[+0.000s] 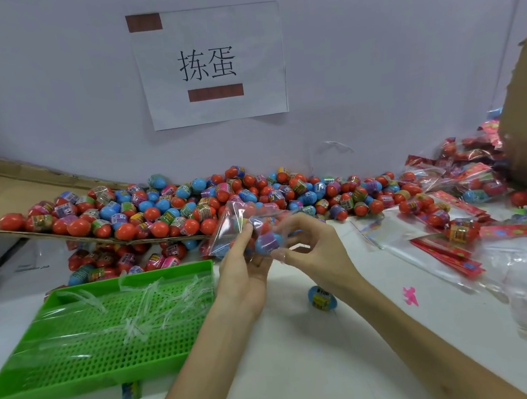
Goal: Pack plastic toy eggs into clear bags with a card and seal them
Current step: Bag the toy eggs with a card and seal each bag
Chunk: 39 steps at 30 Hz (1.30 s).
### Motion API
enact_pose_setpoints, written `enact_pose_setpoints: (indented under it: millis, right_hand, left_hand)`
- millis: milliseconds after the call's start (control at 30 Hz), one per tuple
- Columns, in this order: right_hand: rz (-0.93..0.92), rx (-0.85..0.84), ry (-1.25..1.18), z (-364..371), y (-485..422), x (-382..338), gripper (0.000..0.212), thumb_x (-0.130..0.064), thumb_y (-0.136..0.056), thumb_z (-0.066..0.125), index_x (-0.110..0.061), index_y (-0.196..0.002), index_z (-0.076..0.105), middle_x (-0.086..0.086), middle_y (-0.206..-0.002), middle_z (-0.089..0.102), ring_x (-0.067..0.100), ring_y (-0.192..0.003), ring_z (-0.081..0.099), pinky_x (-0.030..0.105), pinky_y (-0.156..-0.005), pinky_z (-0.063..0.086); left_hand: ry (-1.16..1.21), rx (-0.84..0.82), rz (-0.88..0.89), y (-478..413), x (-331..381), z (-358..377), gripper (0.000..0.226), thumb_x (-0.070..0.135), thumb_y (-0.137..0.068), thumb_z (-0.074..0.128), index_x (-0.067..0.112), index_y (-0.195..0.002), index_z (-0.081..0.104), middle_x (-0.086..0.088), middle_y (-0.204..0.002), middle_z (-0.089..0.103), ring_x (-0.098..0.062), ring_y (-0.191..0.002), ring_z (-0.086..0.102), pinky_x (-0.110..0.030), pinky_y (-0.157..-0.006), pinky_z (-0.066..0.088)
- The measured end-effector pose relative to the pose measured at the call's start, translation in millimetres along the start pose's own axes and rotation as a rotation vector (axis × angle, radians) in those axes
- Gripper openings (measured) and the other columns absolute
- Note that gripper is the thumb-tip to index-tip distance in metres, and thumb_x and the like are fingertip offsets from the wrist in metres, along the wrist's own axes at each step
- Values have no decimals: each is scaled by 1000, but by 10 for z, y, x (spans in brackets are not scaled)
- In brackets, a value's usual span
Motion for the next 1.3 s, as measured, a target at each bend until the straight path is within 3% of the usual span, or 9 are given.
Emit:
enact_pose_setpoints:
  millis: [167,367,533,667,733,833,1000,1133,1300]
  right_hand:
    - [-45,24,109,-26,5,8,7,-12,-86,79,-16,-89,75,-7,-93,73,17,-86,69,42,-75,61]
    - [-76,-21,123,15,31,8,16,-10,-85,81,-24,-80,74,-16,-75,67,6,-68,64,21,-62,52]
    - [66,-246,201,-304,-108,-74,5,-25,-93,73,-23,-90,76,-9,-83,71,1,-67,60,23,-62,49]
    - [354,-716,483,-629,-71,-18,28,-59,-73,81,-38,-90,76,-18,-92,70,4,-83,66,35,-81,56]
    - [416,-833,520,-666,-38,3,29,-57,-69,80,-41,-93,76,-20,-96,72,10,-90,70,37,-90,57]
    - [340,-680,403,-614,-85,-8,10,-30,-84,80,-32,-94,78,-15,-98,75,8,-84,71,28,-79,57]
    - [246,-91,11,-499,-153,-48,15,-17,-87,80,-20,-101,74,-4,-95,75,24,-74,76,29,-67,61]
    - [235,5,-201,-309,-119,-71,23,-8,-84,81,-16,-103,71,8,-107,71,28,-80,77,31,-70,62]
    - [116,205,-98,-52,-11,-26,19,-14,-79,87,-19,-89,71,0,-96,73,21,-82,75,33,-70,62]
  left_hand:
    - [1,-19,0,-13,-1,-1,18,15,-97,68,3,-89,78,-15,-95,78,-19,-78,77,-28,-64,64]
    - [7,-69,-23,9,-39,21,18,12,-95,68,3,-86,81,-17,-100,78,-22,-84,78,-27,-62,62]
    - [88,25,-10,-23,15,26,23,10,-95,69,0,-116,71,-19,-112,76,-27,-99,77,-35,-70,66]
    - [153,57,-19,-17,10,38,33,7,-95,69,0,-127,67,-18,-116,76,-23,-100,76,-35,-66,65]
    - [154,69,-17,-27,15,37,33,6,-95,69,0,-127,67,-18,-115,76,-22,-98,76,-35,-67,65]
    - [144,65,-19,-45,16,20,34,8,-94,70,0,-128,67,-18,-115,76,-25,-103,76,-40,-79,65]
    - [147,64,-24,-58,20,7,32,9,-95,70,0,-125,67,-20,-116,75,-30,-105,75,-40,-79,65]
    - [113,49,-29,-24,-12,32,27,10,-95,71,0,-120,69,-19,-110,77,-27,-98,77,-35,-69,65]
    - [51,-10,-57,15,-63,57,16,11,-97,67,-3,-91,74,-18,-94,78,-23,-80,78,-32,-64,64]
Point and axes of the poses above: each hand's wrist, its own y-axis away from the middle knuckle, its own z-axis out of the palm, x = y × z, the point moved 1 cm from there along -y, towards the middle knuckle
